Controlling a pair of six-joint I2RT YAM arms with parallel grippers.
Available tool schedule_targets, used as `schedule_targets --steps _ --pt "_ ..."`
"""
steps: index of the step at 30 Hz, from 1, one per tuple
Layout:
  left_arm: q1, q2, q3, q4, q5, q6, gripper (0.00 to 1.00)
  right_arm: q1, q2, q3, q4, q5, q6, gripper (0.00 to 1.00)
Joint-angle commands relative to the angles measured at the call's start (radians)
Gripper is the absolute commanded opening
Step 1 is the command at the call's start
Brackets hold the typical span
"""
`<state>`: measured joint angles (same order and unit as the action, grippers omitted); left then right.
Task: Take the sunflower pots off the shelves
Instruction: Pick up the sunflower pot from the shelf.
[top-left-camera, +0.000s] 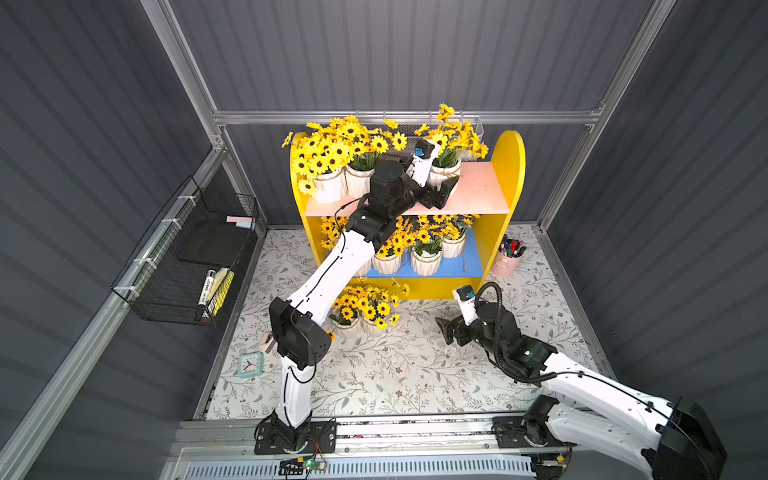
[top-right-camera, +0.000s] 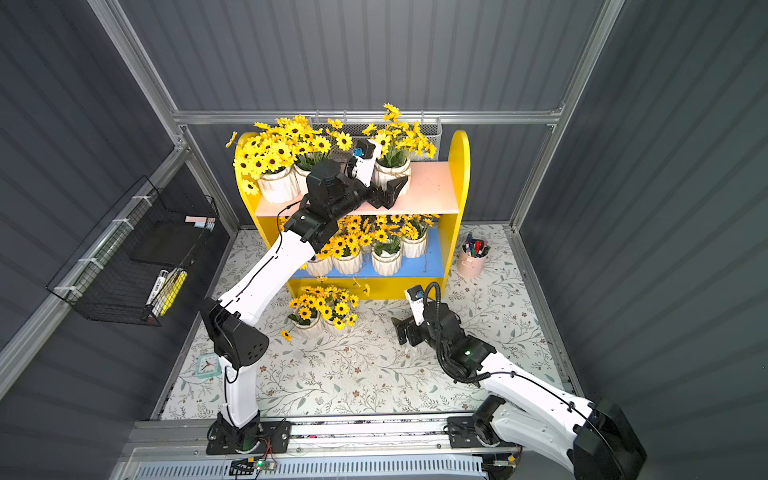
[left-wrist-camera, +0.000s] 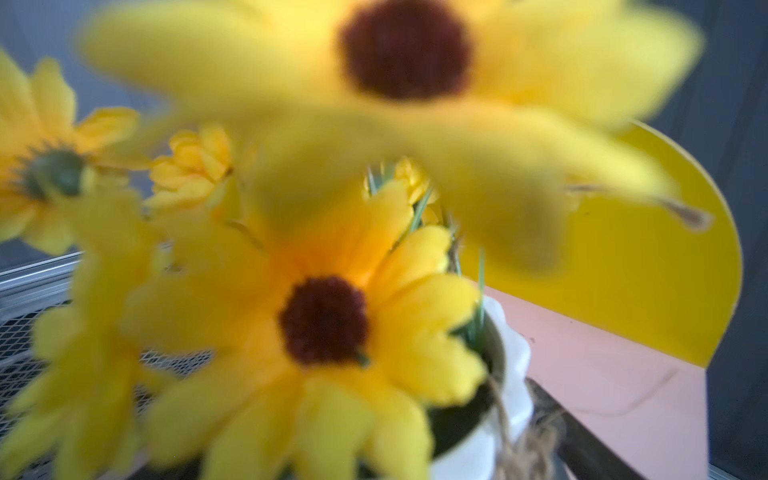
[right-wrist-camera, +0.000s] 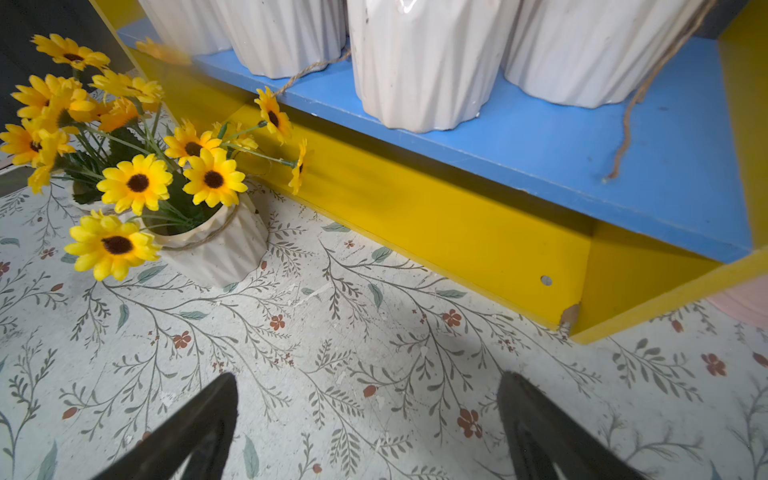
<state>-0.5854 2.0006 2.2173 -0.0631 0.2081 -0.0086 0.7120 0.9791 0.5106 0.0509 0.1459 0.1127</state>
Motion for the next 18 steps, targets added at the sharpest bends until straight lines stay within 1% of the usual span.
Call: schedule_targets --steps 1,2,3,7,11,12,14,18 --pt "-0.002 -0.047 -0.024 -0.059 0.056 -0.014 0.54 -0.006 0.011 0.025 0.002 0.012 0.005 0.99" --pt "-0.002 -0.054 -0.030 -0.061 0.037 -0.016 0.81 -0.006 0.012 0.026 0.000 0.012 0.003 0.99" --pt "-0.002 -0.061 -0.043 -0.062 0.036 -0.016 0.99 -0.006 0.013 0.027 0.000 0.016 0.005 0.99" --pt "-0.002 -0.062 -0.040 -0.059 0.008 -0.034 0.99 -0.009 0.013 0.024 0.001 0.009 0.009 0.99" --pt "-0.002 -0.042 -0.014 -0.059 -0.026 -0.084 0.99 -0.011 0.007 0.023 -0.002 0.008 0.009 0.99" --pt "-0.002 -0.029 0.010 -0.072 -0.034 -0.103 0.99 -0.011 0.006 0.022 -0.002 0.009 0.010 0.99" --pt "-0.002 0.002 0.066 -0.098 -0.014 -0.116 0.99 -0.010 0.006 0.022 -0.004 0.002 0.013 0.99" --pt "-0.002 0.048 0.135 -0.119 -0.007 -0.136 1.00 -0.011 0.007 0.019 -0.005 -0.003 0.015 0.99"
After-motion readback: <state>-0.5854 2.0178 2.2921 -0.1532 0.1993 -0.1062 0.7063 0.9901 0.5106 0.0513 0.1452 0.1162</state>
